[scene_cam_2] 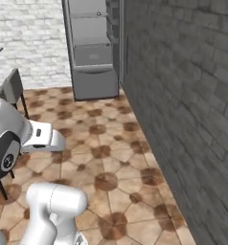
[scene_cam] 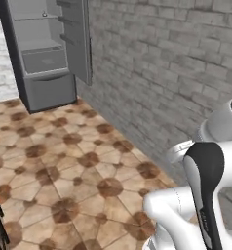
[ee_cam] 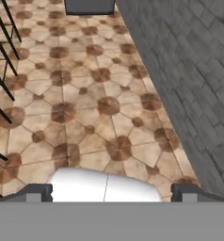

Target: Grab the lemon and garlic from the fridge, place them in the blender, close the lid, and turn on the blender to create a marinade.

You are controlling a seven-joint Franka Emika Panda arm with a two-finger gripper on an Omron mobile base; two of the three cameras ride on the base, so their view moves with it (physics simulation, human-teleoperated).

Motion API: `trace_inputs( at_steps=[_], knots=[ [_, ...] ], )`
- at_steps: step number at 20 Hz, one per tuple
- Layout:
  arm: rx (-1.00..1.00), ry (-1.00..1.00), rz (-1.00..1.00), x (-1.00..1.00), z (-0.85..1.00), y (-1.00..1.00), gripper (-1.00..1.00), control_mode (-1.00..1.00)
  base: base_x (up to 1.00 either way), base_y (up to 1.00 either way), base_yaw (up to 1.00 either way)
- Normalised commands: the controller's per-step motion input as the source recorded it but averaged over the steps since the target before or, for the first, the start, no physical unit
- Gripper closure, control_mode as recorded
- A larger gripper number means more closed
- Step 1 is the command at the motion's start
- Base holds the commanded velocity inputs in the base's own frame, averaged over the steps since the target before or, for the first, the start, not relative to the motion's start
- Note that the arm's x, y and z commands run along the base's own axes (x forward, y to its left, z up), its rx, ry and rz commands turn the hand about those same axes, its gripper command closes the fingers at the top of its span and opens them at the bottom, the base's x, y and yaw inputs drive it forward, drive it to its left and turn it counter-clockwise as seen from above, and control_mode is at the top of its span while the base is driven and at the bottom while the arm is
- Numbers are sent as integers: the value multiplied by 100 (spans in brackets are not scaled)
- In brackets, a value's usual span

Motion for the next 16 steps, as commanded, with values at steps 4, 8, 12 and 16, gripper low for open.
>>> trace_inputs(
  at_steps=[4,8,12,16],
  knots=[
    [0,0,0,0,0,0,-100,100,100,-23,10],
    [0,0,0,0,0,0,-100,100,100,-2,12],
    [0,0,0,0,0,0,-100,100,100,0,12],
    [0,0,0,0,0,0,-100,100,100,0,16]
  ],
)
